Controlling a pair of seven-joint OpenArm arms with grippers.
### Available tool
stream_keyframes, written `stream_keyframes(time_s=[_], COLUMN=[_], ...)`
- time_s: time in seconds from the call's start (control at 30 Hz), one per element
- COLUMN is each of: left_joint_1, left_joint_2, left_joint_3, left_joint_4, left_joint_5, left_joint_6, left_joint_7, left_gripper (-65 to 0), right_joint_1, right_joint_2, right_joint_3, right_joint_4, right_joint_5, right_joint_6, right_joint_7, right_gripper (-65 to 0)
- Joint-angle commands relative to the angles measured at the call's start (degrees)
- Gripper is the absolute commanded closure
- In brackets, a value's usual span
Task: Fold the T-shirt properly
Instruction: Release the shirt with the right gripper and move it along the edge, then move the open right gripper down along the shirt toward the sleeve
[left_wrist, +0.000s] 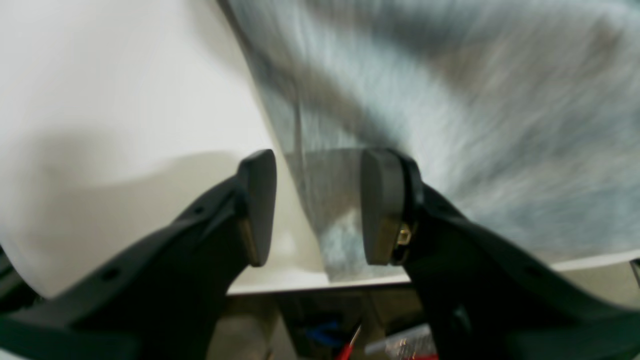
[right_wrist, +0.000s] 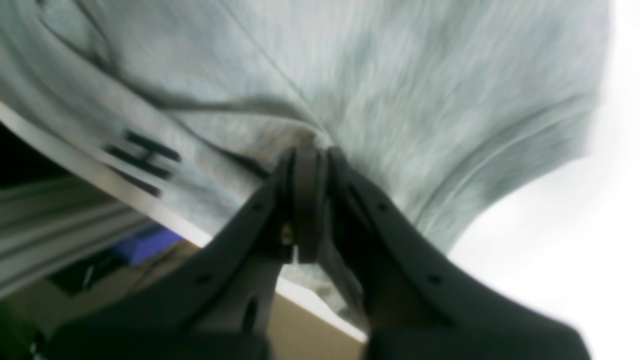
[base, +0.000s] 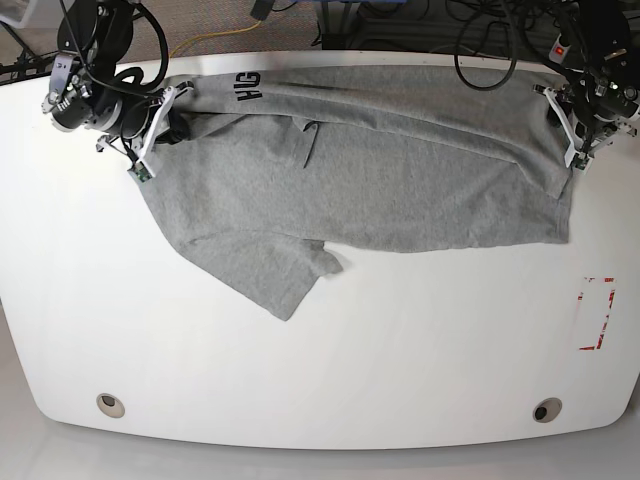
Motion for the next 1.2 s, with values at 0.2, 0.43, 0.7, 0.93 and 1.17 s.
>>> stream_keyframes(time_s=[0.2, 0.43, 0.7, 0.93, 1.17], left_joint_1=[-0.2, -0.1, 0.2, 1.0, 1.0], left_joint_2=[-0.8, -0.8, -1.1, -1.8, -1.9], left_joint_3=[1.7, 1.7, 1.7, 1.7, 1.7], left_joint_4=[-4.3, -4.5, -4.5, -4.5, -4.5], left_joint_5=[0.9, 1.0, 1.0, 1.0, 1.0], left_joint_6=[0.1, 0.1, 0.1, 0.1, 0.1], left_joint_7=[-0.7, -0.7, -0.7, -0.7, -0.7], left_gripper=[-25.6, -25.6, -25.6, -25.6, -25.6], right_joint_1=[2.0, 4.8, 7.6, 11.5, 13.5], right_joint_2=[1.0, 1.2, 1.7, 3.5, 4.8], right_joint_3=[2.9, 3.0, 2.9, 2.9, 2.8], right_joint_4=[0.0, -6.3, -11.5, -14.7, -19.8], right_joint_5=[4.4, 4.4, 4.4, 4.3, 4.3], right_joint_6=[0.1, 0.1, 0.1, 0.1, 0.1], right_joint_7=[0.7, 4.0, 6.5, 6.7, 8.3], right_gripper=[-1.0, -0.8, -1.1, -1.1, -1.4])
